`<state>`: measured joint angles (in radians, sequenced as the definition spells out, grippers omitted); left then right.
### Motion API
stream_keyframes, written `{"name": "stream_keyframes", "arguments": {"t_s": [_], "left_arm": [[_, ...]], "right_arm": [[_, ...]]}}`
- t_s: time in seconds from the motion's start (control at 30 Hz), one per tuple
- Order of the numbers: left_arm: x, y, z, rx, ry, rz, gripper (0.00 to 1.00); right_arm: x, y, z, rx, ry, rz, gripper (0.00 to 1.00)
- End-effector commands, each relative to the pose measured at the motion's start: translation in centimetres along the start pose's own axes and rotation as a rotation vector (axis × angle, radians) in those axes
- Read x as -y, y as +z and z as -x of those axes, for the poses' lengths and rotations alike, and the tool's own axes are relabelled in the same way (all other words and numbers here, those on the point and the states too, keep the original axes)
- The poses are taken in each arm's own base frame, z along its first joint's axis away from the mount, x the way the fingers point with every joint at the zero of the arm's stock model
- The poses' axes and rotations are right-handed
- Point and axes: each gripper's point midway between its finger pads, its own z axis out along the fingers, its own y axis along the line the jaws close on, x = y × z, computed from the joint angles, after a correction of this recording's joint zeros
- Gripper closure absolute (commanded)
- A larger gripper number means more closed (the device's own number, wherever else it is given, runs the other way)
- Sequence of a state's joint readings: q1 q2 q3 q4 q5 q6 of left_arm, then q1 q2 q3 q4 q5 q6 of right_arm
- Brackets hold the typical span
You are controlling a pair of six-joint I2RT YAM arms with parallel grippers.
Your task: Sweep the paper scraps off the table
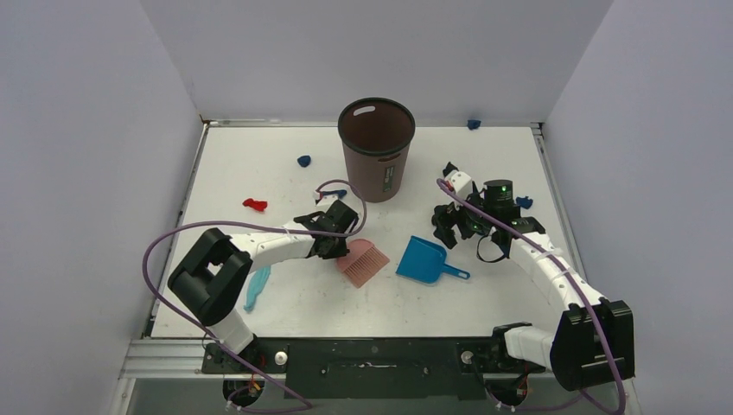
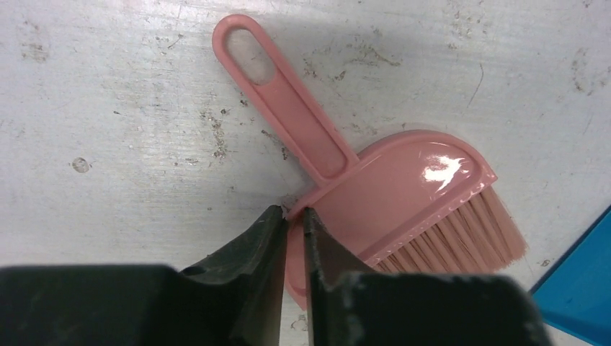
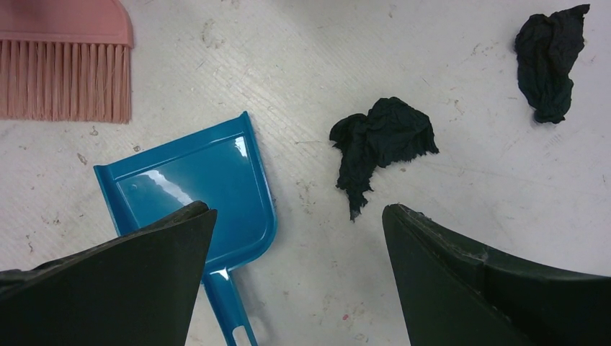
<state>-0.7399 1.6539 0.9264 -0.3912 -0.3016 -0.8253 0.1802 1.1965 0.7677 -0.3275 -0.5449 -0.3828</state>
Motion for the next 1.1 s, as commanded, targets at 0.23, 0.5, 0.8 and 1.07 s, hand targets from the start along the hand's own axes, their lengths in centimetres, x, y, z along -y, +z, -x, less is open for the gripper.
{"name": "stream_keyframes", "arguments": {"t_s": [0.23, 0.5, 0.8, 1.07], "left_arm": [[3.7, -2.4, 1.8, 0.164, 0.278, -0.193, 1.0], [6.9, -5.0, 1.8, 0.26, 0.406, -0.314, 1.0], [0.6, -8.3, 4.1, 0.301, 0.196, -0.015, 0.5], [-7.1, -11.5, 4.0, 0.338, -0.162, 0.015, 0.35]], "right_arm": [[-3.0, 0.4, 1.0, 0.081, -0.008, 0.166, 0.08], [-6.0, 3.1, 1.8, 0.019, -0.058, 0.253, 0.05], [-7.7, 7.5, 6.6, -0.036, -0.186, 0.256, 0.02], [-13.5, 13.3, 8.9, -0.113, -0.277, 0.32, 0.08]]}}
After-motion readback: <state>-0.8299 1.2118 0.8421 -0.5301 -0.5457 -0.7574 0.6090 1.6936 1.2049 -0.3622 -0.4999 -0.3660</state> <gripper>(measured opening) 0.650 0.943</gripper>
